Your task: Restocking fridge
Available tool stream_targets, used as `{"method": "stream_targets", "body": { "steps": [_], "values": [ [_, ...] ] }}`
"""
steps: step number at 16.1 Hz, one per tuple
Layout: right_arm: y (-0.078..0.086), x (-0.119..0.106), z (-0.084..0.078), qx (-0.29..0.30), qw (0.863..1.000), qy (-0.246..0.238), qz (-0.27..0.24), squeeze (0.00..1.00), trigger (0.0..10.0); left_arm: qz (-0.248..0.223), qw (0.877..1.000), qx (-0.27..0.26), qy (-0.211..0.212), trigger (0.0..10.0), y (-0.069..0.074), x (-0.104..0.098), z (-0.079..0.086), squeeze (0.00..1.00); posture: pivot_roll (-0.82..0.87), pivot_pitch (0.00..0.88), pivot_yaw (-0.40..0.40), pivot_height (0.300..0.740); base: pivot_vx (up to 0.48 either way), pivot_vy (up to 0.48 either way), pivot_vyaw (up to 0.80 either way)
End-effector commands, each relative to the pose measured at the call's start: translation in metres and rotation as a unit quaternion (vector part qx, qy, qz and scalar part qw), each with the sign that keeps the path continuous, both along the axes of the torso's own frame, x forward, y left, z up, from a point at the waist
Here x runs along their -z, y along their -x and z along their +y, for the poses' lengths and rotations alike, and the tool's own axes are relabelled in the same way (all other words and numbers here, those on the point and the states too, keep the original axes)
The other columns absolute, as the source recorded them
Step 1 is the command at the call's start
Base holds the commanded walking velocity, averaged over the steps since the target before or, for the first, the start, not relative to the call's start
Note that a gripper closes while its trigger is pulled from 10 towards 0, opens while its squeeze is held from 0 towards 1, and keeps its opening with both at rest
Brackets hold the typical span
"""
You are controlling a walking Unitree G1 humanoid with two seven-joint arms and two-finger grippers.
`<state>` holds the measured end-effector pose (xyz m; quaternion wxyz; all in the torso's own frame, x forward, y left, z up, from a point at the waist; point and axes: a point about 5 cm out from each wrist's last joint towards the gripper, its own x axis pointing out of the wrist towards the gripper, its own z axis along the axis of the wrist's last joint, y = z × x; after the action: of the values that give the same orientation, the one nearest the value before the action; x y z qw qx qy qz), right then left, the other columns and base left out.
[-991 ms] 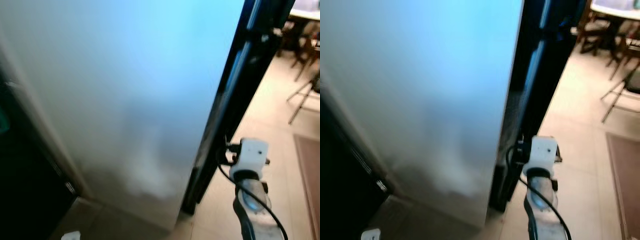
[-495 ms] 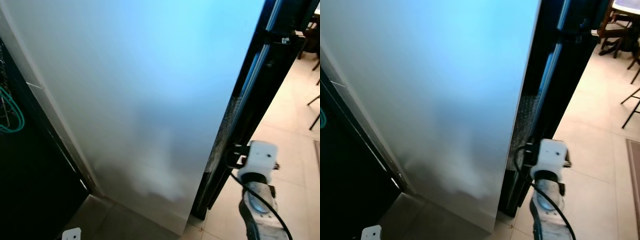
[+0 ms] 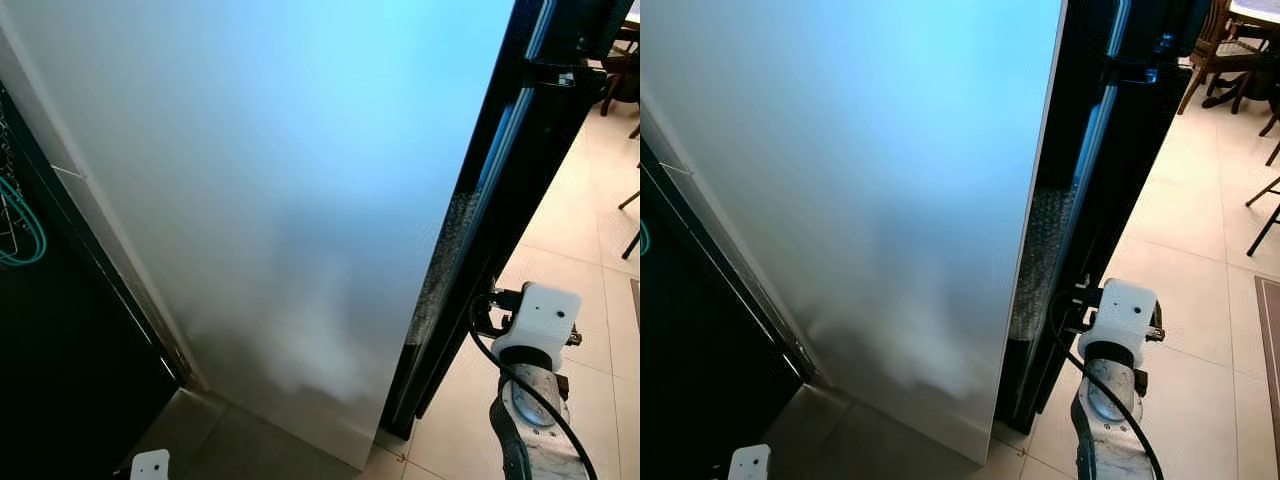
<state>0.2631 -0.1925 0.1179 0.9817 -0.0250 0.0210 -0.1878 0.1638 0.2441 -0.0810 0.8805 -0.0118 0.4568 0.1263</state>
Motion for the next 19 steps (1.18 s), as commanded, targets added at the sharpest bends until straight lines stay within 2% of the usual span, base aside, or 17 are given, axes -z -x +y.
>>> {"method": "stream_targets", "body": {
  "steps": [1, 3, 12, 19],
  "values": [
    [-0.001, -0.001, 0.0, 0.001, 1.0, -0.004, -0.002, 0.0, 10.0, 0.017, 1.0, 0.005, 0.019, 10.0, 0.005, 0.005, -0.01, 0.0, -0.13, 0.0, -0.001, 0.74, 0.0, 0.0, 0.0],
    [-0.004, -0.001, 0.007, -0.016, 1.0, -0.01, -0.002, 0.0, 10.0, 0.017, 1.0, 0.011, 0.018, 10.0, 0.011, 0.008, -0.013, 0.0, -0.12, 0.0, 0.001, 0.74, 0.0, -0.403, 0.0],
    [-0.006, -0.001, 0.01, -0.025, 1.0, -0.016, 0.001, 0.0, 10.0, 0.018, 1.0, 0.013, 0.012, 10.0, 0.013, 0.008, -0.012, 0.0, -0.12, 0.0, 0.001, 0.74, 0.0, -0.36, 0.0],
    [-0.006, -0.001, 0.011, -0.027, 1.0, -0.016, 0.001, 0.0, 10.0, 0.017, 1.0, 0.008, 0.013, 10.0, 0.013, 0.008, -0.011, 0.0, -0.12, 0.0, 0.0, 0.74, 0.0, 0.0, 0.0]
  ]
}}
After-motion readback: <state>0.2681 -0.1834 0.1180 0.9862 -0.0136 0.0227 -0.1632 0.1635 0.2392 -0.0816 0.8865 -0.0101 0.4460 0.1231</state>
